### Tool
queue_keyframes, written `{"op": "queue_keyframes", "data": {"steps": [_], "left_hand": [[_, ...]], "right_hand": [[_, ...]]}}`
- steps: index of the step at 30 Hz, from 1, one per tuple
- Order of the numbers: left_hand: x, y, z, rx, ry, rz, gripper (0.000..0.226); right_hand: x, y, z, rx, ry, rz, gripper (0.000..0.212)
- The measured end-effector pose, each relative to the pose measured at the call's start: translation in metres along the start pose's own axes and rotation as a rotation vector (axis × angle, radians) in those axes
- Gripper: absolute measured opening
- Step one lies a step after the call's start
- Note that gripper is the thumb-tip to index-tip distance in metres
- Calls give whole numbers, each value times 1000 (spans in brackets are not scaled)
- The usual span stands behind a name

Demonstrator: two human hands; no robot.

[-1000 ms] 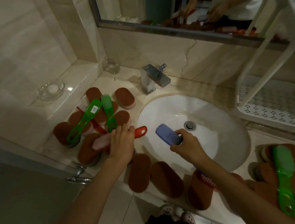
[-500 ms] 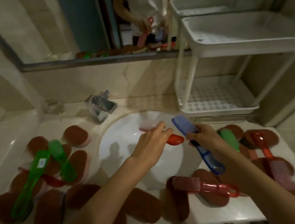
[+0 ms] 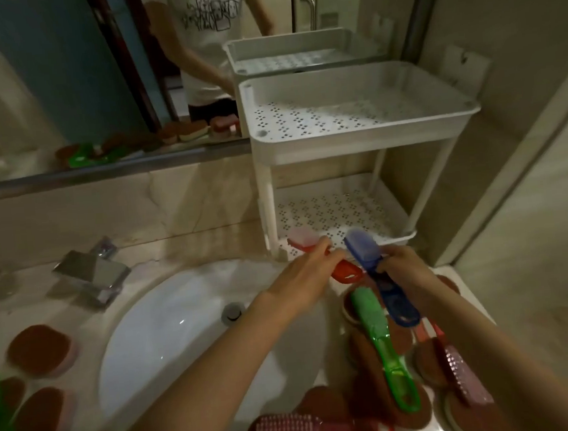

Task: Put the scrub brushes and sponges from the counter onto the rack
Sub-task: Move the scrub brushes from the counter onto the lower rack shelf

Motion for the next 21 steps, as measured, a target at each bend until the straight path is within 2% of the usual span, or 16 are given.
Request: {"op": "queue_keyframes", "data": {"steps": [4,8,13,16,17,21], "left_hand": [[4,4,38,-28,1,65,50],[15,25,70,-205,60,-5,46],[23,41,97,-262,127,57,46],[29,46,106,-240,78,114,24],[30,47,108,-277,41,93,19],[32,47,116,-530,76,-199,22]], "right_hand": [[-8,0,45,-14,39,-32,31],[-1,2,90,-52,79,-65,24],[18,2,132,-100,130,-76,36],[29,0,152,-98,153,-91,48],[31,-2,157,-89,162,-99,54],[37,-5,166,-85,164,-89,63]]}}
Point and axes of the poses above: each hand's wrist, its own z-axis towards the middle knuckle, its own x-axis out of the palm, y = z × x, the point moved 1 cm from there along z, towards the middle knuckle, and after that the axes turned 13 degrees about -x, right-handed, at the moved point
